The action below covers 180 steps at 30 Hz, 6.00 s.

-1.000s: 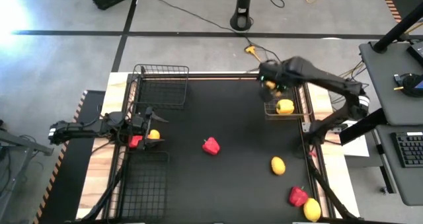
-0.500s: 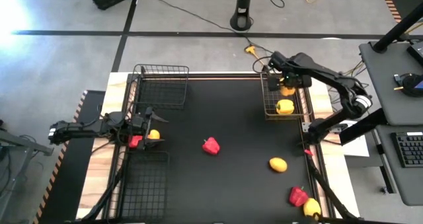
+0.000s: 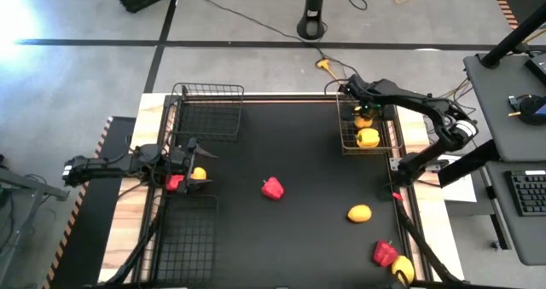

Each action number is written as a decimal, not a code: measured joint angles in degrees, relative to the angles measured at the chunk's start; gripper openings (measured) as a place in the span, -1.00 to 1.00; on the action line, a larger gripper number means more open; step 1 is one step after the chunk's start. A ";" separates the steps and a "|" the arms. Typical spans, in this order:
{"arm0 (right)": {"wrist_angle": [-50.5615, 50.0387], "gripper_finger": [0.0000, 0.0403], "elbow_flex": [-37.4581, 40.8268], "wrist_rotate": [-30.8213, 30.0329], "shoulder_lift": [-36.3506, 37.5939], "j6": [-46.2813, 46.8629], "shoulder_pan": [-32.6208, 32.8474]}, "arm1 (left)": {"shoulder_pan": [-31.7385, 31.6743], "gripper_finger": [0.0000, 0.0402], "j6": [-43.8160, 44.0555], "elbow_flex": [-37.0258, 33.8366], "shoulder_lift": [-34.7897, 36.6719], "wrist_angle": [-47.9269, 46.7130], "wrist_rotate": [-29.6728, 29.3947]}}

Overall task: Sort produce into baskets
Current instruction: Put the yellow bell pepper into the gold wire basket, then put the middle red bell pepper into the bottom black wire basket

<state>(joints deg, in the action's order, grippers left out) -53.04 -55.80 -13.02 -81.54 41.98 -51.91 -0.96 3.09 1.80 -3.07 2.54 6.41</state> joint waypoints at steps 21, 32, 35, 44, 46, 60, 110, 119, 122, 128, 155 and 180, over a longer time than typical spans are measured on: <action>-10.81 0.98 -13.42 11.11 0.68 -5.83 2.23 | 0.01 0.80 0.00 0.02 0.00 -0.01 0.03; -10.75 0.98 -21.51 9.95 3.76 -3.94 26.00 | -0.01 0.80 0.00 0.01 -0.01 -0.01 0.03; -5.62 0.98 -19.76 9.15 3.86 -1.97 35.82 | -0.01 0.80 -0.02 0.00 0.00 -0.02 0.03; 19.23 0.98 -13.98 -8.52 -0.58 -6.16 62.93 | -0.01 0.80 0.00 0.00 0.00 -0.02 0.03; 25.22 0.98 -13.35 -13.17 -2.85 -9.18 65.94 | -0.01 0.80 0.00 0.02 0.00 0.00 0.03; 31.69 0.96 -15.40 -18.07 -12.60 -16.59 74.65 | 0.18 0.80 11.98 0.00 -0.36 18.61 1.16; 14.12 0.96 -17.89 -23.78 -19.07 17.71 88.19 | 12.47 0.80 -4.63 53.09 -81.70 -5.54 -0.48; 14.74 0.96 -17.87 -24.70 -18.90 23.02 89.93 | 9.88 0.80 -15.14 70.08 -97.26 -27.39 -0.94; 15.10 0.96 -17.87 -24.68 -18.93 24.69 90.40 | 8.65 0.80 -17.33 73.72 -101.60 -32.84 -0.94; 15.70 0.96 -17.87 -24.50 -18.93 26.50 91.60 | 6.29 0.80 -18.67 77.01 -105.74 -35.59 -2.66; 16.57 0.96 -17.77 -24.65 -19.04 25.45 91.65 | 5.08 0.80 -10.89 72.22 -110.31 -29.76 -6.11; 14.10 0.96 -17.25 -24.04 -19.06 22.71 92.03 | 23.50 0.32 6.90 77.51 -97.01 -41.10 -2.86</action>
<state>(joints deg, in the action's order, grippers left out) -38.94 -73.06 -37.06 -100.60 64.68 40.12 22.54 10.00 79.32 -100.08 -38.56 3.55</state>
